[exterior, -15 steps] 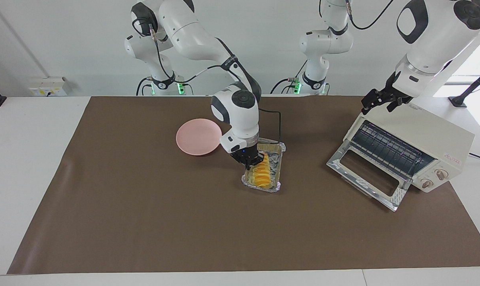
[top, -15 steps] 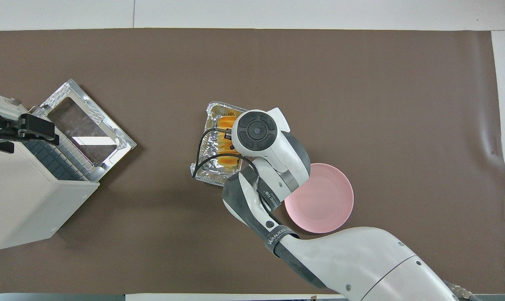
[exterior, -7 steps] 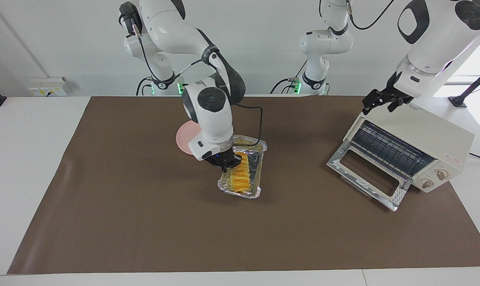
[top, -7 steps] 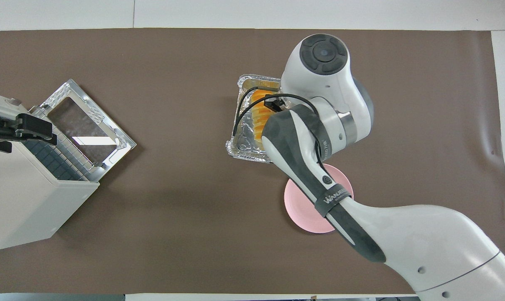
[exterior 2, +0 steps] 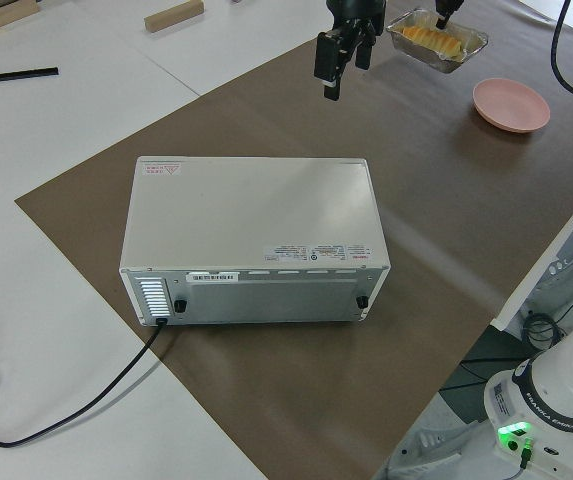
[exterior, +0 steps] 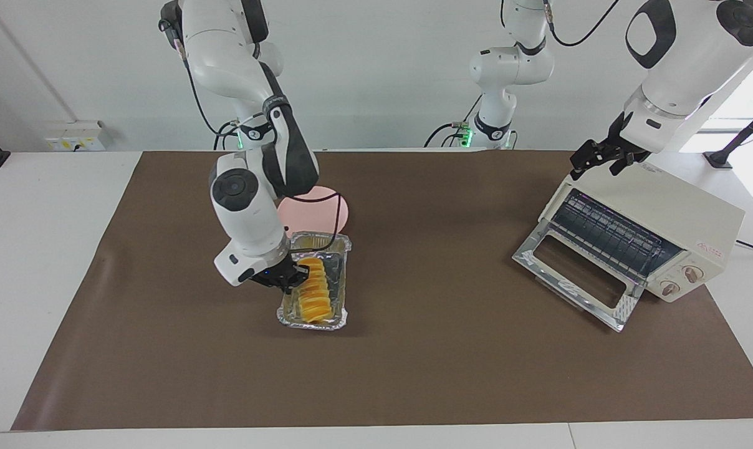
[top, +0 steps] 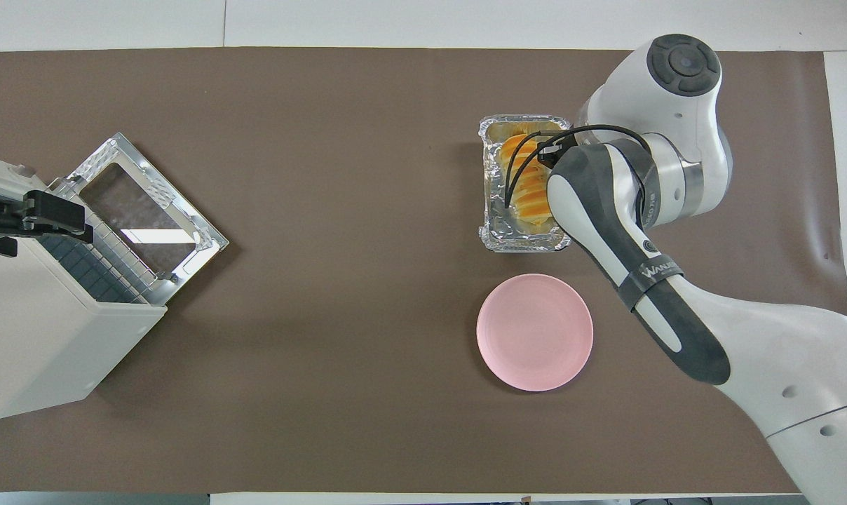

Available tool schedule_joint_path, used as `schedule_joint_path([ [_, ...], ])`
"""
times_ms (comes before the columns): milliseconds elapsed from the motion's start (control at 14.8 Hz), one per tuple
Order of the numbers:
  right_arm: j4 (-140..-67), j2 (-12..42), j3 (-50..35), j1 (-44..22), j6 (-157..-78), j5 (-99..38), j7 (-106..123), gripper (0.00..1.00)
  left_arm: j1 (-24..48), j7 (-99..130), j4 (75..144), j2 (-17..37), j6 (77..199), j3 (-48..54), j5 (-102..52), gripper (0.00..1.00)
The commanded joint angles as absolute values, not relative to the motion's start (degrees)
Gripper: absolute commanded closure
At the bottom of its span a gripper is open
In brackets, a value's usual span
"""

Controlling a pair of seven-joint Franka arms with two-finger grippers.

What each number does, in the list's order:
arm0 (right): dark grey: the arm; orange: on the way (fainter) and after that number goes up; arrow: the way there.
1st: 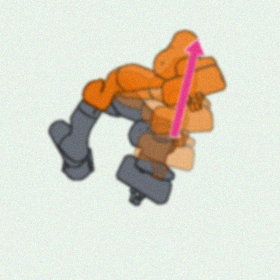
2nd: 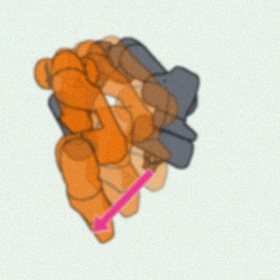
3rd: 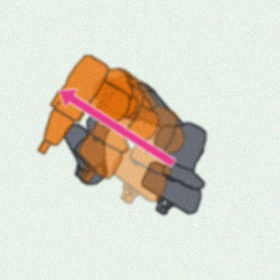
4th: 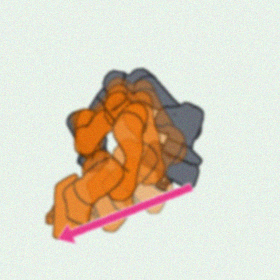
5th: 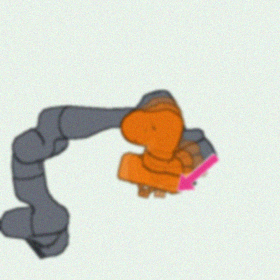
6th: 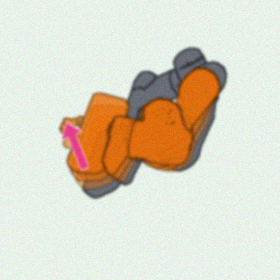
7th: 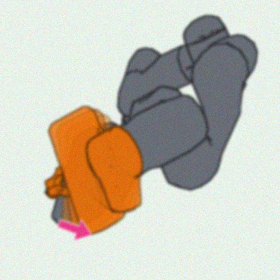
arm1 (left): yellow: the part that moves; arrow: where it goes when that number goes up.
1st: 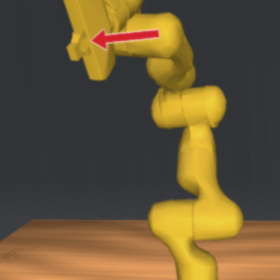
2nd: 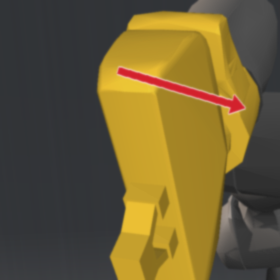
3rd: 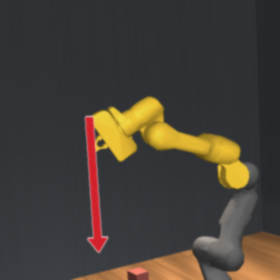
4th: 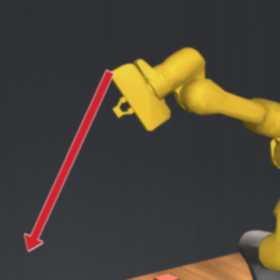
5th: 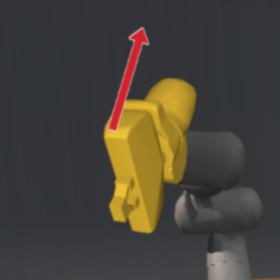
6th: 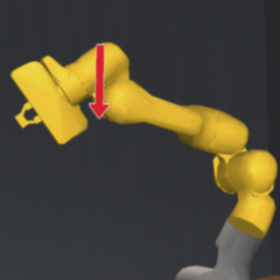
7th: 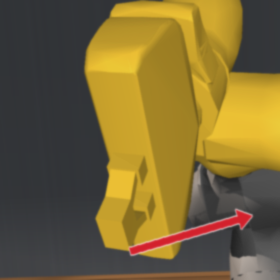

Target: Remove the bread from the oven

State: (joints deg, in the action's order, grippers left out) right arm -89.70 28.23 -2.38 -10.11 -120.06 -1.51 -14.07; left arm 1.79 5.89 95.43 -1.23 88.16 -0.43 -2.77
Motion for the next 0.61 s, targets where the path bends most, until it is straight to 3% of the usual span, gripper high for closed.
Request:
schedule_joint_path([
  [0,-95.4,27.1,-2.9,-7.3,-126.1,-2.1,-10.3,1.00,1.8,5.7,96.2,-2.3,88.9,-0.4,-1.6,0.00],
  [472,-98.1,28.6,-2.9,-5.5,-132.2,-1.8,-6.8,1.00,1.8,5.8,96.2,-2.3,88.9,-0.4,-1.6,0.00],
  [540,-98.3,28.4,-2.9,-5.7,-132.0,-1.7,-6.7,0.35,1.8,5.8,96.2,-2.3,88.9,-0.4,-1.6,0.00],
])
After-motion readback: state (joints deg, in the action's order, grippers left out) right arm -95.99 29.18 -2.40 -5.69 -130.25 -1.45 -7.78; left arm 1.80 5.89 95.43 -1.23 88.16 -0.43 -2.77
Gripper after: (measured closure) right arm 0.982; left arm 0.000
